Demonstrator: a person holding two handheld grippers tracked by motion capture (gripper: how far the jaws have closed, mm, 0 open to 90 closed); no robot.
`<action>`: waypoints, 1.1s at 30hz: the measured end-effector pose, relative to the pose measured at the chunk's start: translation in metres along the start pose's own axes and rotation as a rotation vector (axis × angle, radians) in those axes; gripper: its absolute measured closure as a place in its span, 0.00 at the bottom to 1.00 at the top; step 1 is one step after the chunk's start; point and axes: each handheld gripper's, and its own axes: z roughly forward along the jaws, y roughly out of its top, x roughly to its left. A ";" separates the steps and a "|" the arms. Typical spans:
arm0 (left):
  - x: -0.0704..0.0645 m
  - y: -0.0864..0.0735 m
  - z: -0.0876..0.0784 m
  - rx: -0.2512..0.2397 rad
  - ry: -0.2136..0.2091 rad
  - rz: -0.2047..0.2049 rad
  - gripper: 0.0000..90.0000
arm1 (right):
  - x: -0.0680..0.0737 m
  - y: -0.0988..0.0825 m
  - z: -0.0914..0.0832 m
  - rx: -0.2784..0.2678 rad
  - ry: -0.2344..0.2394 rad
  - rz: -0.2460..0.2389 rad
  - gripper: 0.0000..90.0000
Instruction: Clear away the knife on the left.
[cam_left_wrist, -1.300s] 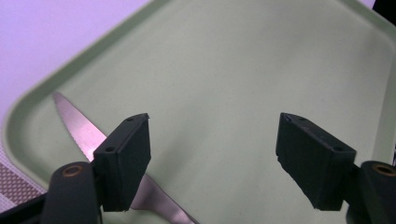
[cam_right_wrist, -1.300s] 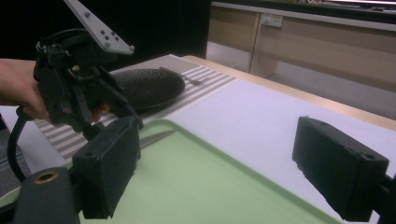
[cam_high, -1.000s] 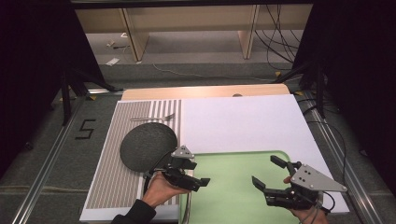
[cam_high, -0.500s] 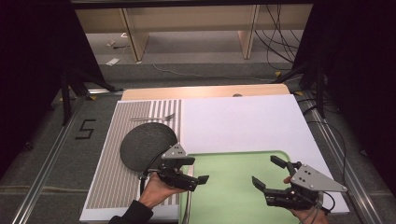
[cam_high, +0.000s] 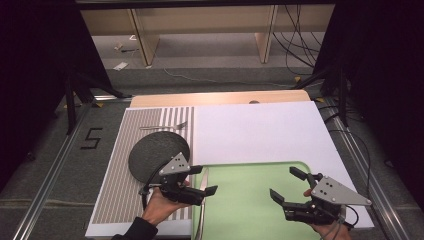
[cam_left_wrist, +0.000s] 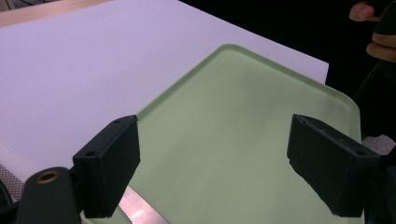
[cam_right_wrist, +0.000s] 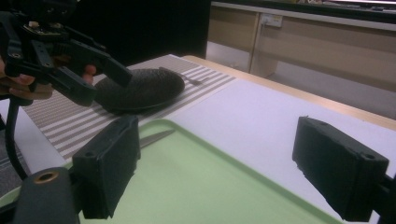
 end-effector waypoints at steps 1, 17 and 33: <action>0.000 0.000 -0.001 -0.004 0.002 0.004 0.19 | 0.000 0.000 0.000 0.000 0.001 0.002 0.18; 0.001 -0.019 -0.022 -0.045 0.065 0.018 0.19 | 0.000 -0.001 0.000 0.004 -0.002 0.001 0.18; -0.009 -0.027 -0.031 -0.067 0.086 0.021 0.19 | 0.000 -0.001 -0.001 0.002 -0.003 -0.002 0.18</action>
